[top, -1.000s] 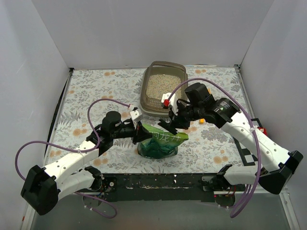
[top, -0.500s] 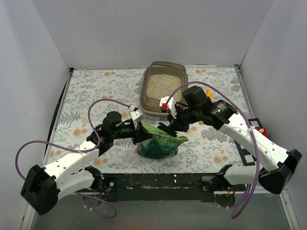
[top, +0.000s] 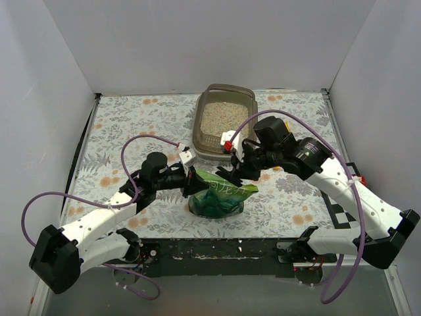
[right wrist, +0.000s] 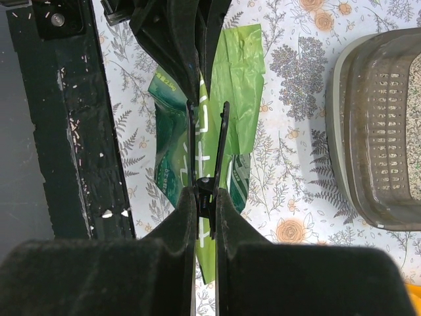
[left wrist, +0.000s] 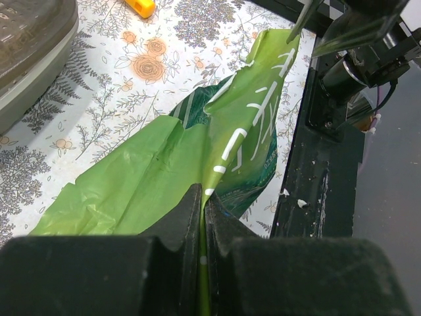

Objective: Fill the litter box with clean litter

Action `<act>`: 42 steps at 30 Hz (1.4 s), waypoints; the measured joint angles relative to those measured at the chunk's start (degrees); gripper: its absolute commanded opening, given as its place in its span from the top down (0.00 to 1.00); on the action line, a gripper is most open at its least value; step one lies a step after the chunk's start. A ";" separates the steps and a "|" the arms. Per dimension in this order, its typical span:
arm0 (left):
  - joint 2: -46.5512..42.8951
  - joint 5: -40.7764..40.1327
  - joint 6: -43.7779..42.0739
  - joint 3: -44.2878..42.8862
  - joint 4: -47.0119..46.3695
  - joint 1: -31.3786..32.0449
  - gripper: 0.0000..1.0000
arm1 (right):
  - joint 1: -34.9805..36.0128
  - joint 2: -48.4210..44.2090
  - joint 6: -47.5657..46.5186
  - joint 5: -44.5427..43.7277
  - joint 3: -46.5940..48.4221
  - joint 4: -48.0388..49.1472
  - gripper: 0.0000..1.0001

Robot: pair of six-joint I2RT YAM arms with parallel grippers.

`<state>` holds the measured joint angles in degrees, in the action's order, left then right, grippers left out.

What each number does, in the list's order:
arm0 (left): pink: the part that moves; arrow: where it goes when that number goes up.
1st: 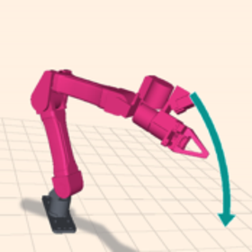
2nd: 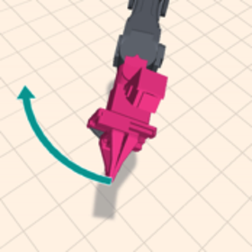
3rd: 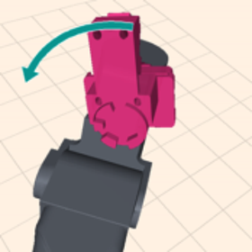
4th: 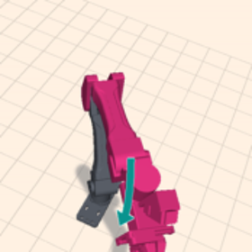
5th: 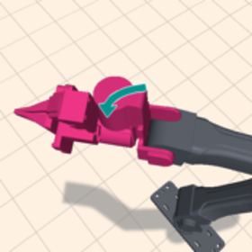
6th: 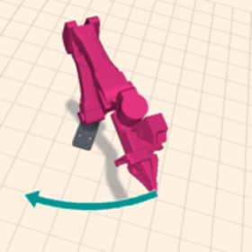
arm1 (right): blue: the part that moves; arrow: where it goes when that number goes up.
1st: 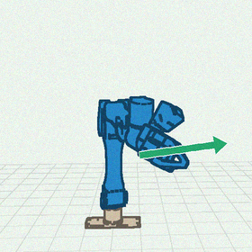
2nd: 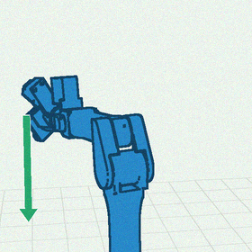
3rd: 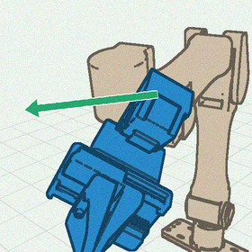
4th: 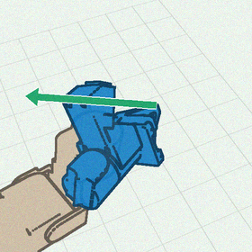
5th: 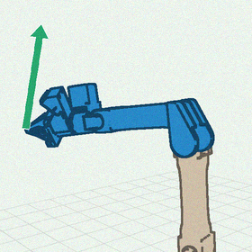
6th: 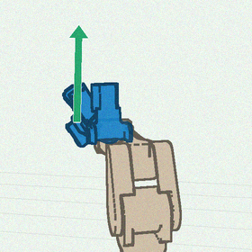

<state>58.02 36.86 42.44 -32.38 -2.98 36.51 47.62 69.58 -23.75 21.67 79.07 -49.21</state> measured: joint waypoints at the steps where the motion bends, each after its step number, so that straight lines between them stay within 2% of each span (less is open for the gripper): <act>1: 0.00 -0.02 -0.02 0.00 0.00 0.00 1.00 | 0.11 0.00 0.02 -0.15 0.00 -0.07 0.99; 10: 0.07 -0.04 0.02 -0.02 0.02 0.00 1.00 | 0.37 0.00 0.46 -0.83 -0.57 0.17 0.99; 28: -0.17 -0.31 0.24 -0.02 0.55 0.22 1.00 | 0.52 0.76 -0.63 -4.20 -9.18 0.04 0.99; 42: -0.15 -0.74 0.00 -0.02 1.66 0.85 1.00 | 1.31 3.21 -2.25 -4.83 -9.64 -0.39 0.99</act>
<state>57.87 36.12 42.44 -32.40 -1.32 37.36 48.93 72.79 -26.00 16.84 69.43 -49.60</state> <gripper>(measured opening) 0.021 0.098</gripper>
